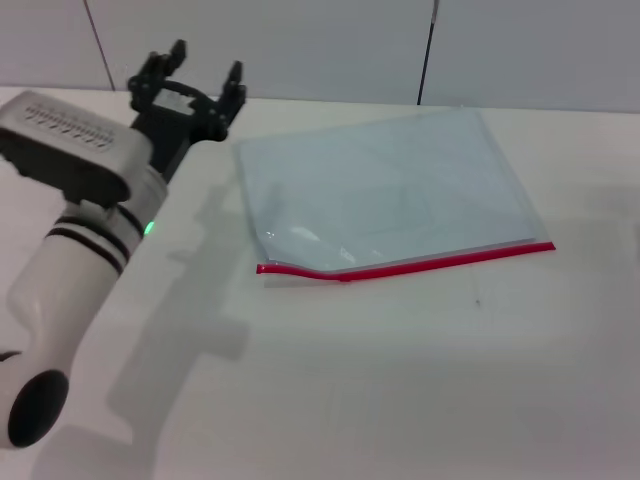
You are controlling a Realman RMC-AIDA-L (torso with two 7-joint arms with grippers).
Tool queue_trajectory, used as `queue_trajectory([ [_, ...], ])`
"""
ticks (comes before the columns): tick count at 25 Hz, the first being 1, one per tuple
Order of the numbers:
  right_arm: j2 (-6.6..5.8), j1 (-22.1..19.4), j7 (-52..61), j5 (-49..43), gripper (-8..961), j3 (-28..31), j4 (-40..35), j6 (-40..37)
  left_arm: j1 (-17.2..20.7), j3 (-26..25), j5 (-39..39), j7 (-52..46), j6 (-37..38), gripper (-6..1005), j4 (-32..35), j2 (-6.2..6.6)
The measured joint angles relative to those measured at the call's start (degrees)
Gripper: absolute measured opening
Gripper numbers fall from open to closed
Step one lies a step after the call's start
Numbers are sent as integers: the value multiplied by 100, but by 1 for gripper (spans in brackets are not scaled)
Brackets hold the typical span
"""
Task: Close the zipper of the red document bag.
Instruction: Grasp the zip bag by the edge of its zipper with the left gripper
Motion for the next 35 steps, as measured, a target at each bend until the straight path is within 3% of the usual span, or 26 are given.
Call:
queue_trajectory([
  [5,-3,0,0,0,635,1,27,-44,75,-9,97,547,-831,690,-780,132],
  [10,-6,3,0,0,635,0,47,-46,393,-141,109,1373,-2077,690,-2229,421],
  [12,-6,7,0,0,635,0,48,-46,575,-301,109,1678,-2795,690,-2964,581],
  [16,-6,12,0,0,635,0,48,-47,731,-718,110,2153,-4301,691,-3893,693],
  [18,-6,13,0,0,635,0,48,-50,799,-968,110,2489,-5076,691,-4267,667],
  [19,-6,15,0,0,635,0,48,-52,799,-968,110,2489,-5076,691,-4267,667],
  [20,-5,21,0,0,635,1,48,-60,864,-1306,109,2878,-6002,691,-4640,590],
  [25,-6,84,0,0,635,8,55,-193,856,-2157,162,3375,-7882,691,-5163,334],
  [30,-14,105,0,0,635,9,57,-208,764,-2636,1176,3478,-9206,691,-5502,1],
  [35,-14,129,0,0,635,9,62,-231,602,-2675,1741,3234,-10075,691,-5716,-18],
])
